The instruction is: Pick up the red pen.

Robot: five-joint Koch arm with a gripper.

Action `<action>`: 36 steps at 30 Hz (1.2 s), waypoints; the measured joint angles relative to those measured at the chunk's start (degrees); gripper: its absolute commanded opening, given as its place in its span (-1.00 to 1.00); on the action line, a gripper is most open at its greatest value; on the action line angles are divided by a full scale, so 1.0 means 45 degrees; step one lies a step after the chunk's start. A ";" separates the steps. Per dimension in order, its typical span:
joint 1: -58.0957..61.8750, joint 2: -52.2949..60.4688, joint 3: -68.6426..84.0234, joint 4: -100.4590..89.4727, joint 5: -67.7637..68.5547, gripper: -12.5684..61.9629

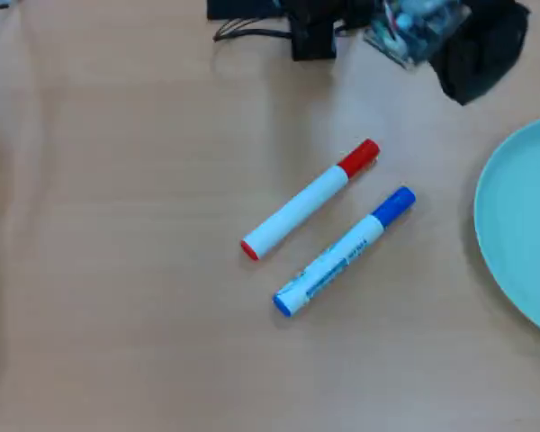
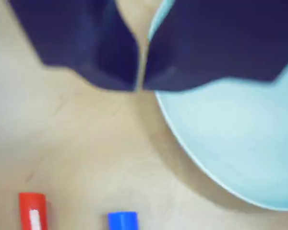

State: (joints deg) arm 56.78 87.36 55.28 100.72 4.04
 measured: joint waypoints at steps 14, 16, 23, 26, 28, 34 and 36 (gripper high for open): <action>0.1387 0.2578 0.2441 0.0156 0.0020 -0.83; 0.1484 0.2578 0.2578 0.0176 -0.0020 -0.82; 0.3047 0.2598 0.3457 0.0527 -0.3438 -0.32; 0.4277 0.2578 0.4551 0.0586 -0.4961 -0.10; 0.4961 0.2578 0.4805 0.0586 -0.5664 -0.02; 0.6641 0.2578 0.6641 0.0586 -0.7402 0.08; 0.7051 0.2578 0.6992 0.0410 -0.7793 0.13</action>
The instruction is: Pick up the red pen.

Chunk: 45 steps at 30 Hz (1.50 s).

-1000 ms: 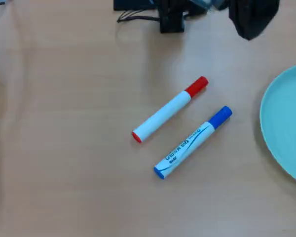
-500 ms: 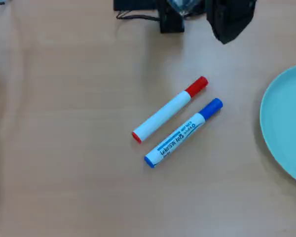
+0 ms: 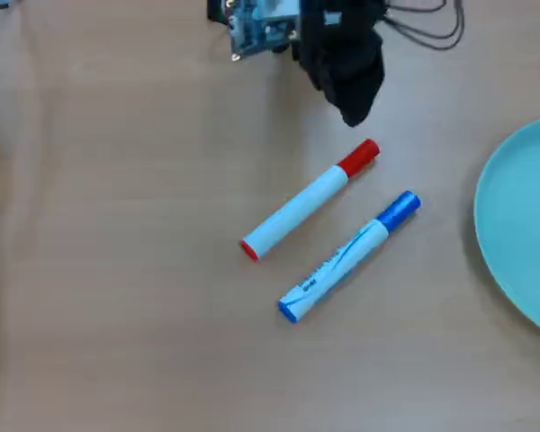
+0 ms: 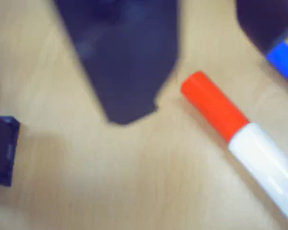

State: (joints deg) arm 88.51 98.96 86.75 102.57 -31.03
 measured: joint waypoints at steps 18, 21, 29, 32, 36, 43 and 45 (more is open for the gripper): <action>0.0430 -0.3457 -0.0781 -0.2793 -0.2363 0.18; 0.0391 -0.3750 -0.0820 -0.3027 -0.2344 0.18; 0.0430 -0.4766 -0.0820 -0.3535 -0.2363 0.18; 0.0488 -0.5391 -0.0820 -0.3711 -0.2363 0.18; 0.0605 -0.5762 -0.0820 -0.3750 -0.2363 0.18; 0.0762 -0.6367 -0.0820 -0.4551 -0.2227 0.18; 0.0762 -0.6367 -0.0703 -0.4863 -0.1934 0.17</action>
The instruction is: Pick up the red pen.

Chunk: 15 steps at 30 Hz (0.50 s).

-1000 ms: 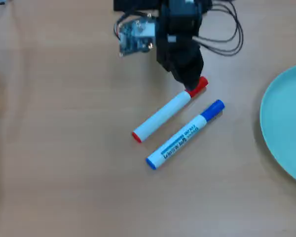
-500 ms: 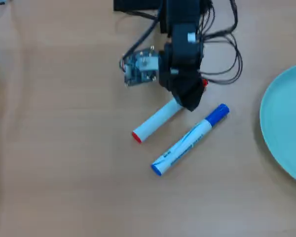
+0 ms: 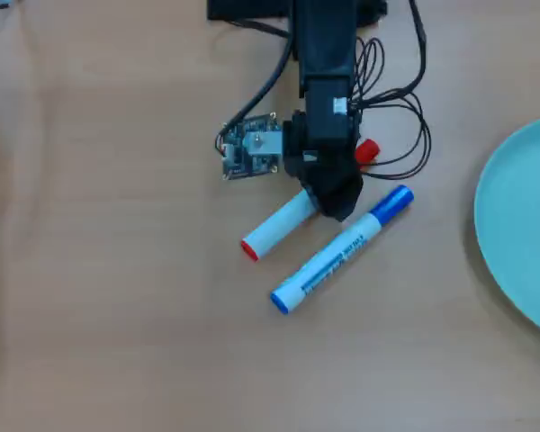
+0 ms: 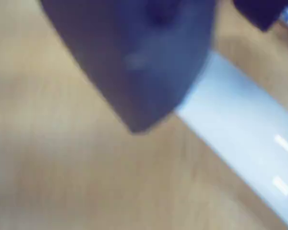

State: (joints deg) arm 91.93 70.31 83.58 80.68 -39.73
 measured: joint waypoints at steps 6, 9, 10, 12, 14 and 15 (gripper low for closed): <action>0.0039 0.0000 0.1133 -0.1406 0.0078 0.17; 0.0059 0.0000 0.1191 -0.1680 0.0078 0.16; 0.0059 0.0000 0.1230 -0.1699 0.0078 0.15; 0.0078 0.0000 0.1348 -0.1758 0.0098 0.14; 0.0078 0.0020 0.1465 -0.1797 0.0117 0.10; 0.0117 0.0020 0.1562 -0.1816 0.0098 0.04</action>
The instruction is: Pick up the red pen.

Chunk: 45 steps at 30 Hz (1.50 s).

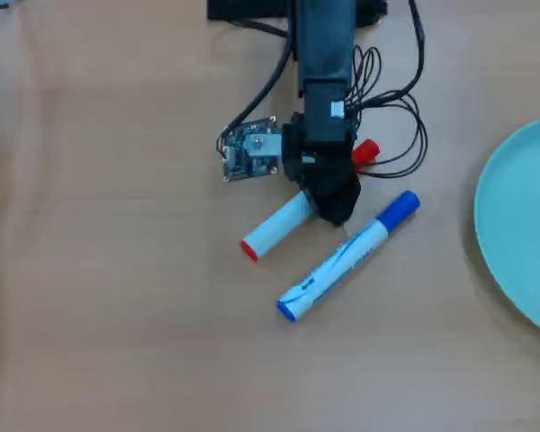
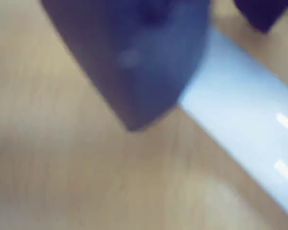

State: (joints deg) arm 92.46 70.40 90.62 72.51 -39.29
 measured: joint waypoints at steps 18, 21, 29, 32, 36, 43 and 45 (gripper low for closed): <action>-0.0254 0.0000 0.0469 -0.0371 0.1602 -0.83; -0.0254 0.0020 0.0469 -0.0371 0.1602 -0.83; -0.0215 0.0996 0.0840 -0.0254 0.1855 -0.84; -0.0234 0.1582 0.0977 0.0527 0.1875 -0.84; -0.0391 0.2207 0.0957 0.1016 0.1895 -0.84; -0.1445 0.3672 0.0977 0.1133 0.1895 -0.84; -0.1719 0.4297 0.0957 0.1172 0.1895 -0.84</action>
State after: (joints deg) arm 84.73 89.74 94.92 77.78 -30.76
